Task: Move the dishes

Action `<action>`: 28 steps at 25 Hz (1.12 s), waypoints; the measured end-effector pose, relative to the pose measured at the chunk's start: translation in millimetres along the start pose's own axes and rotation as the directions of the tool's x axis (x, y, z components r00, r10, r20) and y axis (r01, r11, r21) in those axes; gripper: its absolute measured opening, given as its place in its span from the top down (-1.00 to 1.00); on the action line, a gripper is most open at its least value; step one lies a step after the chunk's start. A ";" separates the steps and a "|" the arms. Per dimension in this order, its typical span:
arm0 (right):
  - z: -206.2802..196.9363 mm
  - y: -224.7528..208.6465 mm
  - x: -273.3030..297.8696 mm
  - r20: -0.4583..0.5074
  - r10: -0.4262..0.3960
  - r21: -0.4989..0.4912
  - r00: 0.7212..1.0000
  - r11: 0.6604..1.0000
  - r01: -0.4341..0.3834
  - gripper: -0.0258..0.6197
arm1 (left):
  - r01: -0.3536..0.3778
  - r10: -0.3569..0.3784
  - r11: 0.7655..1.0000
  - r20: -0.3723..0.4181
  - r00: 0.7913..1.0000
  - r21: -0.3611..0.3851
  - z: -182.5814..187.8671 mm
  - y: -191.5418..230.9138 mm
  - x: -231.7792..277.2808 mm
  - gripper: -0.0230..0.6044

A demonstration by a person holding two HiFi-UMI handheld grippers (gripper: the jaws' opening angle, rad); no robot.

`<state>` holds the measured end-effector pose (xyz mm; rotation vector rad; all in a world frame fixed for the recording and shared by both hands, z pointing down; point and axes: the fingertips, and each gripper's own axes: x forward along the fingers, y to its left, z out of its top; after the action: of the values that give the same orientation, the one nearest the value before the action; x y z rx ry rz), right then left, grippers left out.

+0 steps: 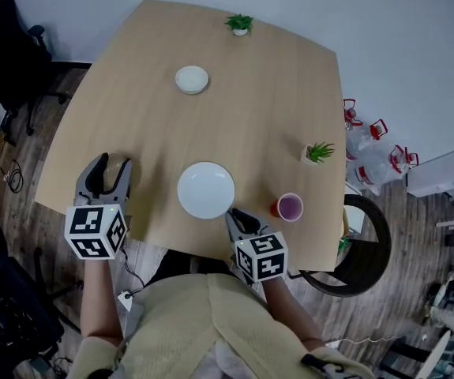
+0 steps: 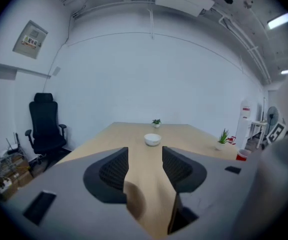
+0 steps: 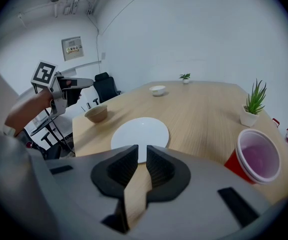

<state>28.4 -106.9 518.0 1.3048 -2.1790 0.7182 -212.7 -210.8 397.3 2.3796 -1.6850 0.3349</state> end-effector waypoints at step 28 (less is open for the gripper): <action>-26.2 -27.9 -28.1 -0.002 -0.114 0.110 0.994 0.987 0.113 0.73 | 0.356 -0.309 0.935 -0.484 0.819 0.005 -126.0 -132.2 85.4 0.30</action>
<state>69.0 -83.0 524.3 1.4742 -2.0745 0.8010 -68.6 -207.1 538.2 2.3363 -1.0302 0.8717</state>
